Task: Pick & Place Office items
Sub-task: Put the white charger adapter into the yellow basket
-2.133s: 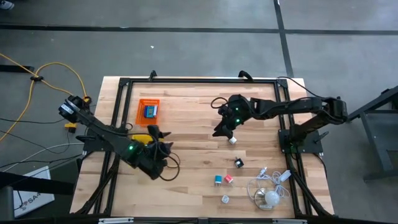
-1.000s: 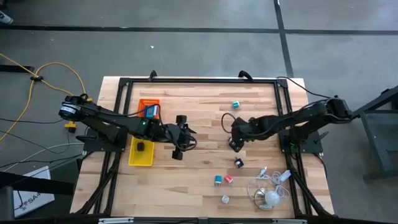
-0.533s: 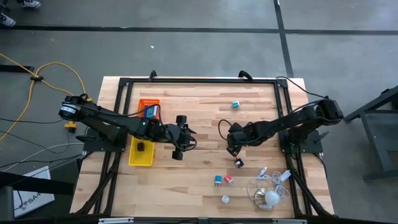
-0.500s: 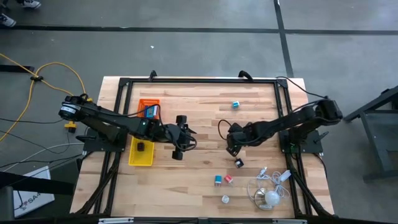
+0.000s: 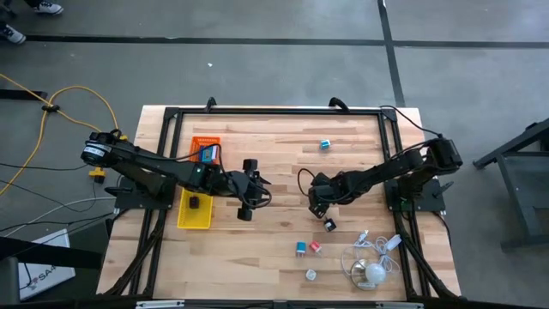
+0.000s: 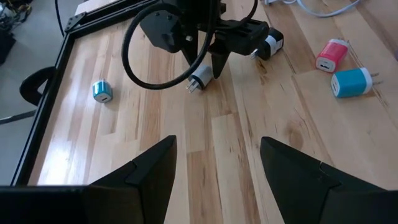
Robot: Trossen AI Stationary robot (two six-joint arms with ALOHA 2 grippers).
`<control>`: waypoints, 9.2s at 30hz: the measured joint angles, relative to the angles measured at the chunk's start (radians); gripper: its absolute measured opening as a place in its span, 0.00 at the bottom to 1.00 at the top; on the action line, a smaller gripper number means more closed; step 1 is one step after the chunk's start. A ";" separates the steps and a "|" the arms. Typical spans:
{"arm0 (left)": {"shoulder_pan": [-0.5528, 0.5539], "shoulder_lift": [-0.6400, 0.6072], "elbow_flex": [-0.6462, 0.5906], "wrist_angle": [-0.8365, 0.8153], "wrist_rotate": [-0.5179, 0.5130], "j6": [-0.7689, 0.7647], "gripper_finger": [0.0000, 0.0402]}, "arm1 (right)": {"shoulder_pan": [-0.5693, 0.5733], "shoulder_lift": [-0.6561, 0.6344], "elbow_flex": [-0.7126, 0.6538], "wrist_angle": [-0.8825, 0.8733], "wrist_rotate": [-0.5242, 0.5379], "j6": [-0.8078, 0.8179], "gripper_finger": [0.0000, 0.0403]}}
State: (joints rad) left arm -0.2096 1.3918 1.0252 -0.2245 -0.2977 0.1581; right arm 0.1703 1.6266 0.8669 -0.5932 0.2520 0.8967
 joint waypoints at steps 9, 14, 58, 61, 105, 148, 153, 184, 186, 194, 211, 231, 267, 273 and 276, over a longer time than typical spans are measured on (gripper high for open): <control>0.000 0.000 0.000 0.000 0.000 0.000 0.55 | -0.011 0.002 0.000 0.004 0.004 0.023 0.53; 0.000 0.000 0.000 0.000 0.036 0.000 0.55 | -0.016 0.016 0.000 0.007 0.002 0.023 0.49; -0.001 0.000 0.000 -0.002 0.044 -0.047 0.55 | -0.015 -0.057 0.000 0.091 -0.003 -0.117 0.29; -0.001 0.000 0.000 0.000 0.044 -0.046 0.55 | -0.012 -0.121 0.000 0.129 -0.001 -0.144 0.29; -0.026 0.009 0.000 0.245 0.200 0.571 0.55 | 0.055 -0.293 0.000 0.611 -0.257 -0.214 0.29; 0.011 0.097 0.000 0.362 0.399 0.602 0.55 | 0.089 -0.182 0.000 0.797 -0.307 -0.248 0.29; 0.018 0.097 0.000 0.363 0.411 0.602 0.55 | 0.074 -0.182 0.000 0.795 -0.310 -0.257 0.28; 0.031 0.097 0.000 0.369 0.439 0.603 0.36 | 0.057 -0.182 0.000 0.807 -0.340 -0.271 0.29; 0.031 0.097 0.000 0.368 0.439 0.603 0.35 | 0.057 -0.182 0.000 0.806 -0.340 -0.271 0.29; 0.031 0.097 0.000 0.367 0.440 0.603 0.34 | 0.057 -0.182 0.000 0.806 -0.340 -0.272 0.29; 0.031 0.097 0.000 0.364 0.439 0.600 0.34 | 0.056 -0.182 0.000 0.808 -0.359 -0.275 0.47; 0.031 0.085 0.000 0.246 0.292 0.466 0.33 | 0.056 -0.183 0.000 0.674 -0.495 -0.291 0.52; -0.300 -0.095 -0.057 -0.818 -0.077 -0.718 0.33 | 0.057 -0.183 0.000 0.582 -0.404 -0.307 0.52; -0.389 -0.095 -0.094 -0.863 -0.082 -0.865 0.33 | 0.057 -0.183 0.000 0.594 -0.392 -0.307 0.52; -0.430 -0.095 -0.100 -0.872 -0.092 -0.912 0.33 | 0.057 -0.183 0.000 0.607 -0.378 -0.298 0.52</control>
State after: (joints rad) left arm -0.6396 1.2968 0.9253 -1.0962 -0.3896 -0.7540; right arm 0.2272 1.4437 0.8673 0.0140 -0.1262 0.5987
